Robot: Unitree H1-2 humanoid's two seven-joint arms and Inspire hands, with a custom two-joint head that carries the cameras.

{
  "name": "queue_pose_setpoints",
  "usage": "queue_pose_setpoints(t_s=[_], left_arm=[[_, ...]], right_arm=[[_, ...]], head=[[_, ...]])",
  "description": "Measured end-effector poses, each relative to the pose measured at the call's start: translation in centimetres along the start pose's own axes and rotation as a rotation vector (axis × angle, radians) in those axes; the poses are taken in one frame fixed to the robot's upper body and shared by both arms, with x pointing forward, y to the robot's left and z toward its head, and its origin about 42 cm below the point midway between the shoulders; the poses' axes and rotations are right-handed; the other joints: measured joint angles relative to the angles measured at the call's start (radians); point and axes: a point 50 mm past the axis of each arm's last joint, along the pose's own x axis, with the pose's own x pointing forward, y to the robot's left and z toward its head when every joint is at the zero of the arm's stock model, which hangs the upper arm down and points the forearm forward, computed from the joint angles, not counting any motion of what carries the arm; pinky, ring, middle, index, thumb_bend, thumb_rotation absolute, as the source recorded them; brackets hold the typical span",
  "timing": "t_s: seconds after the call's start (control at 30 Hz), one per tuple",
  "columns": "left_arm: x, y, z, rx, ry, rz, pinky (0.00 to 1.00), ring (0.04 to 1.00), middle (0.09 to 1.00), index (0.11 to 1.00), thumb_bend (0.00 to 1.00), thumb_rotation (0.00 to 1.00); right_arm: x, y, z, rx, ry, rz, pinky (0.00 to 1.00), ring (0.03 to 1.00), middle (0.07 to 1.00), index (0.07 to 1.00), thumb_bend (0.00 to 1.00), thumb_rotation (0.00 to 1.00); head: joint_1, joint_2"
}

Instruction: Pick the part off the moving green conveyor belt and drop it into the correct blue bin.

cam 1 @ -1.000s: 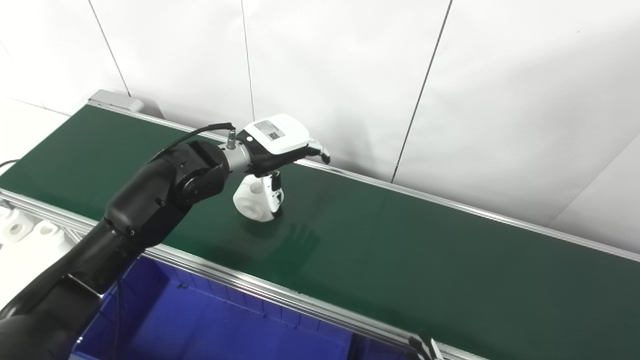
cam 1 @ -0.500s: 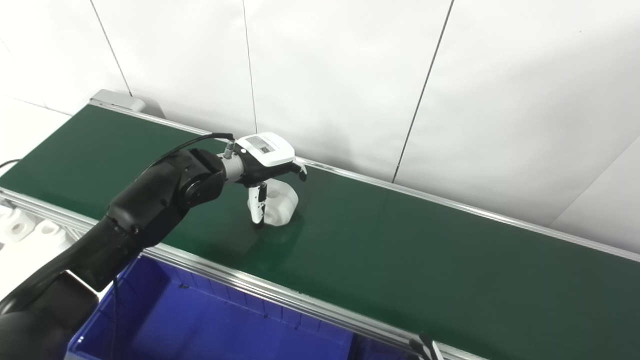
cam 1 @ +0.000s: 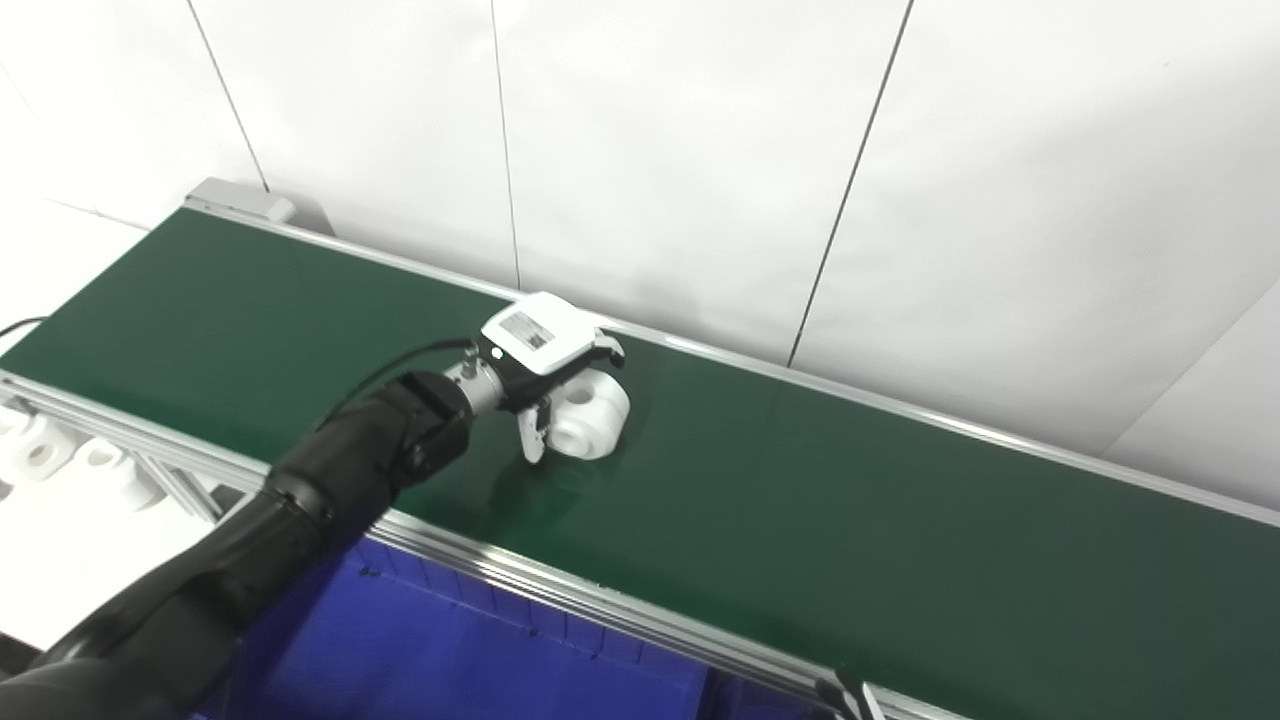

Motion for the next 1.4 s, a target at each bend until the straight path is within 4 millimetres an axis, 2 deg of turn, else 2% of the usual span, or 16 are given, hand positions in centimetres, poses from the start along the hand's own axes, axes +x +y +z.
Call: queue_pose_setpoints(t_s=[0.13,0.43,0.67,0.83,0.9,0.93,1.03,1.13,1.23,1.3,1.4], left_arm=[[0.4,-0.5,0.6,-0.063,0.0,0.008,0.51,0.603,0.663,0.665,0.93,0.07],[1.2,-0.8,2.2,-0.153,-0.009,-0.007,0.49,0.589,0.665,0.666,0.91,0.08],[2.5,0.3,2.9,-0.193,-0.022,-0.151,0.52,0.596,0.658,0.678,0.84,0.07],[3.5,1.3,3.3,-0.216,-0.037,-0.256,0.48,0.531,0.588,0.601,0.85,0.06],[3.8,1.5,3.5,-0.246,-0.041,-0.279,0.44,0.483,0.552,0.523,0.63,0.06],[3.9,1.6,3.6,-0.263,-0.043,-0.288,0.42,0.471,0.545,0.501,0.56,0.06],[4.1,1.3,4.1,-0.32,-0.059,-0.294,0.38,0.431,0.49,0.497,0.53,0.01],[4.2,0.9,4.3,-0.334,-0.073,-0.268,0.28,0.335,0.416,0.504,0.52,0.0],[4.0,0.3,4.7,-0.35,-0.077,-0.234,0.27,0.327,0.408,0.507,0.52,0.0],[4.1,0.2,5.0,-0.351,-0.081,-0.222,0.23,0.288,0.463,0.49,0.52,0.0],[4.1,0.1,5.2,-0.348,-0.087,-0.216,0.23,0.293,0.473,0.487,0.53,0.0]], right_arm=[[-0.1,0.2,0.1,0.006,0.001,0.002,0.72,0.813,0.871,0.938,0.83,1.0],[0.2,0.5,0.2,0.018,-0.001,0.011,0.71,0.801,0.859,0.929,0.83,1.0],[0.3,0.6,0.3,0.028,0.001,0.015,0.7,0.791,0.854,0.926,0.83,1.0],[0.4,0.6,0.3,0.03,0.001,0.009,0.69,0.787,0.85,0.925,0.83,1.0],[0.5,0.6,0.3,0.032,0.001,0.007,0.69,0.781,0.844,0.924,0.83,1.0],[0.5,0.6,0.3,0.033,0.001,0.006,0.69,0.779,0.842,0.924,0.83,1.0],[0.6,0.7,0.2,0.034,0.004,0.002,0.69,0.776,0.84,0.922,0.83,1.0],[0.7,0.8,0.3,0.037,0.003,-0.004,0.68,0.771,0.836,0.918,0.82,1.0],[0.7,0.9,0.3,0.04,0.002,-0.005,0.68,0.768,0.834,0.917,0.82,1.0],[0.7,0.9,0.3,0.04,0.002,-0.005,0.68,0.77,0.837,0.918,0.82,1.0],[0.7,0.9,0.3,0.041,0.002,-0.003,0.68,0.768,0.835,0.915,0.83,1.0]], head=[[-0.005,0.005],[-0.018,0.009],[-0.025,0.011],[-0.034,0.011],[-0.038,0.012],[-0.041,0.014],[-0.046,0.014],[-0.052,0.017],[-0.052,0.018],[-0.055,0.02],[-0.058,0.021]])
